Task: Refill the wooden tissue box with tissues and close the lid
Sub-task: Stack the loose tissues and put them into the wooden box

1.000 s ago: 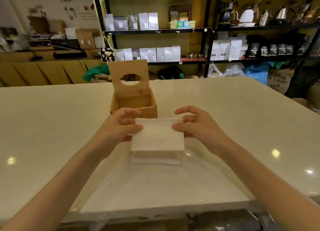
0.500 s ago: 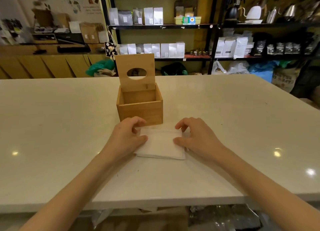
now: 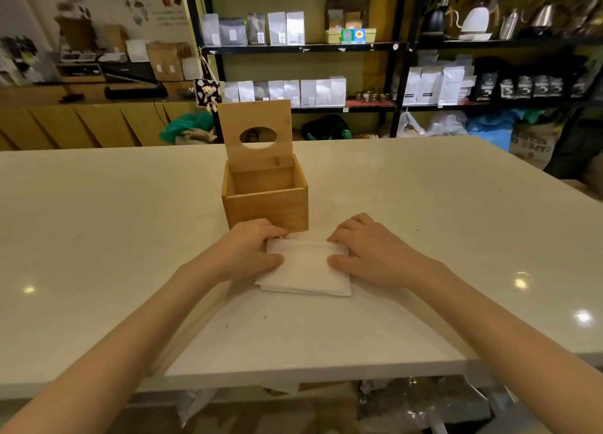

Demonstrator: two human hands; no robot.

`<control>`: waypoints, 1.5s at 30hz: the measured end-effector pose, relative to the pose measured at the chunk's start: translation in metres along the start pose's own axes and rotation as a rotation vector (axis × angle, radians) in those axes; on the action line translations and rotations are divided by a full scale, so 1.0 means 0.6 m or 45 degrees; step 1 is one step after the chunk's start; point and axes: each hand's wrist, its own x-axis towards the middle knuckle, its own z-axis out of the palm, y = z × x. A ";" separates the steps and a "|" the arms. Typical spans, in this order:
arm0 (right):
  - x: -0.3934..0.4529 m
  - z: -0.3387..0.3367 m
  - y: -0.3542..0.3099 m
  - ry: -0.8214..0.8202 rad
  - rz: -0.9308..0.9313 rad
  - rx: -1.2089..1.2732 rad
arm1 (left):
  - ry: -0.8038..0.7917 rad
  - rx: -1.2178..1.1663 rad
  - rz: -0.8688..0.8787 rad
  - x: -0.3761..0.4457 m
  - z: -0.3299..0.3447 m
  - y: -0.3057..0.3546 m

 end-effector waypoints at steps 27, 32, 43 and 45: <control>0.131 -0.165 -0.036 0.097 0.004 0.715 | 0.289 -0.914 -0.345 0.026 -0.165 -0.028; 0.199 -0.148 -0.028 0.215 0.055 0.550 | 0.527 -0.403 -0.448 0.078 -0.155 -0.078; 0.255 -0.113 -0.034 0.011 0.222 0.111 | 0.181 0.206 -0.580 0.135 -0.139 -0.077; 0.260 -0.111 -0.040 -0.045 0.251 0.076 | 0.107 0.269 -0.588 0.143 -0.136 -0.075</control>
